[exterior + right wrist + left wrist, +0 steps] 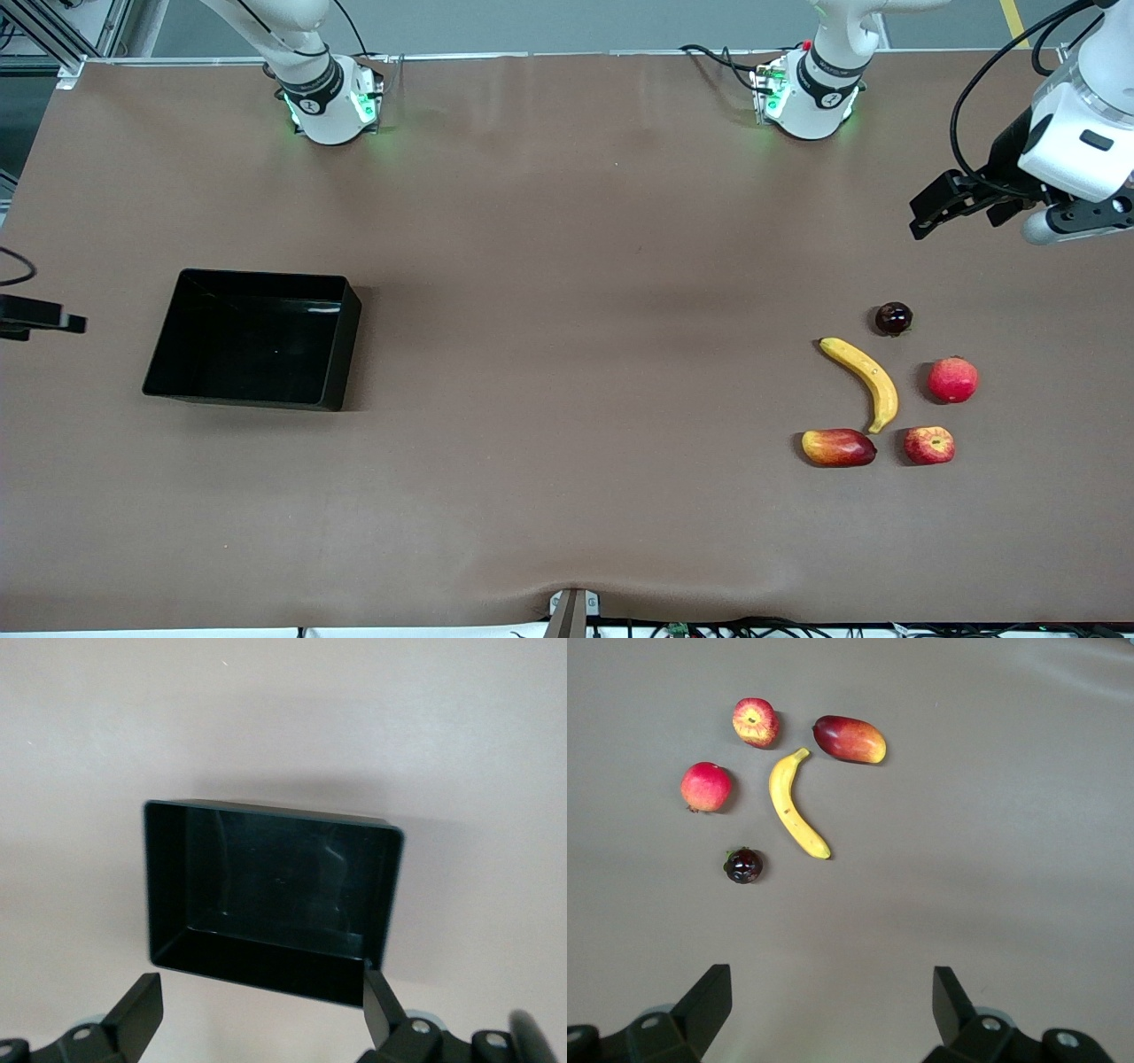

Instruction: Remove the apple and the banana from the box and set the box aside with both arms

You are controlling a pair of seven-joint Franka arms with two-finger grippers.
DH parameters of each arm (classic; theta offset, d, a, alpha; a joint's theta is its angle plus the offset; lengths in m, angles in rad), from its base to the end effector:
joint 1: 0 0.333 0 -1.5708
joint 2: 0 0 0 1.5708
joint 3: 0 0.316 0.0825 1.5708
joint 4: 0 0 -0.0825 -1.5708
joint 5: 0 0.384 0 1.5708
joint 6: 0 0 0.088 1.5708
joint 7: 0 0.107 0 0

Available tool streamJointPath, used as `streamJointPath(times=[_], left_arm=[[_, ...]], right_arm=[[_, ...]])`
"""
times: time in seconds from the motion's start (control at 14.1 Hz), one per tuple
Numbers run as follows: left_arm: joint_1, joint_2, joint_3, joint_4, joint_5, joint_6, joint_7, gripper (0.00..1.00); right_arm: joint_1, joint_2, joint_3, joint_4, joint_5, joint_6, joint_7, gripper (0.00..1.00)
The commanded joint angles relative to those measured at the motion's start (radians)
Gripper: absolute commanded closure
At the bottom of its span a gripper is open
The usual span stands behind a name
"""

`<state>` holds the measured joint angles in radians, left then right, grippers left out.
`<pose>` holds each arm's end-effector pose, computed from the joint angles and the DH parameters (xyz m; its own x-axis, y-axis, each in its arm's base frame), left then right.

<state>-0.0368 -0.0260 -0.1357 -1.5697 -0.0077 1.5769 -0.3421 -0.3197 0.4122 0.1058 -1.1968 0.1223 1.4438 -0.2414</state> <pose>0.5390 -0.0958 0.6398 0.9852 0.1688 0.0296 0.1685 -0.9856 0.0150 0.6429 -0.1399 0.5399 0.9924 0.0392 -0.1169 0.0155 -0.9802 -0.1975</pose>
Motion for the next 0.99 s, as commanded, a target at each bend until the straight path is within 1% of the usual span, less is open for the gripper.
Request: streamJointPath(times=[0.0,0.07,0.14,0.21,0.28,0.35,0.43,0.5,0.57,0.64,0.78,0.85,0.92], left_arm=[[-0.008,0.024,-0.007,0.017,-0.003,0.000,0.015,0.00],[-0.008,0.024,-0.018,0.016,-0.003,0.000,0.015,0.00],[-0.005,0.021,-0.024,0.016,-0.001,-0.001,0.015,0.00],[0.000,0.014,-0.027,0.016,0.002,-0.003,0.017,0.00],[0.005,0.011,-0.028,0.013,0.005,-0.003,0.023,0.00],[0.000,0.006,-0.030,0.005,0.029,-0.003,0.037,0.00],[0.000,0.001,-0.044,-0.004,0.060,-0.005,0.044,0.00],[0.008,-0.002,-0.057,-0.013,0.064,-0.008,0.052,0.00],[0.012,-0.009,-0.058,-0.016,0.065,-0.014,0.090,0.00],[0.014,-0.021,-0.052,-0.026,0.065,-0.017,0.116,0.00],[0.015,-0.025,-0.047,-0.026,0.052,-0.017,0.118,0.00],[0.027,-0.025,-0.047,-0.029,0.052,-0.020,0.127,0.00],[0.034,-0.029,-0.048,-0.038,0.051,-0.026,0.130,0.00]], right_arm=[[0.054,-0.108,0.006,-0.018,-0.032,-0.040,0.051,0.00],[0.104,-0.122,0.003,-0.023,-0.064,-0.061,0.062,0.00],[0.141,-0.130,0.006,-0.021,-0.120,-0.081,0.103,0.00],[0.163,-0.136,0.009,-0.023,-0.151,-0.101,0.149,0.00],[0.188,-0.145,0.008,-0.024,-0.162,-0.112,0.180,0.00],[0.194,-0.176,0.006,-0.033,-0.152,-0.105,0.188,0.00],[0.195,-0.197,0.008,-0.056,-0.147,-0.093,0.191,0.00],[0.194,-0.220,0.009,-0.084,-0.145,-0.086,0.191,0.00],[0.195,-0.251,0.008,-0.130,-0.145,-0.077,0.191,0.00],[0.197,-0.294,0.008,-0.194,-0.145,-0.038,0.189,0.00],[0.195,-0.409,0.008,-0.387,-0.145,0.091,0.189,0.00],[0.200,-0.446,0.009,-0.452,-0.145,0.130,0.189,0.00],[0.205,-0.454,0.009,-0.473,-0.145,0.133,0.189,0.00]])
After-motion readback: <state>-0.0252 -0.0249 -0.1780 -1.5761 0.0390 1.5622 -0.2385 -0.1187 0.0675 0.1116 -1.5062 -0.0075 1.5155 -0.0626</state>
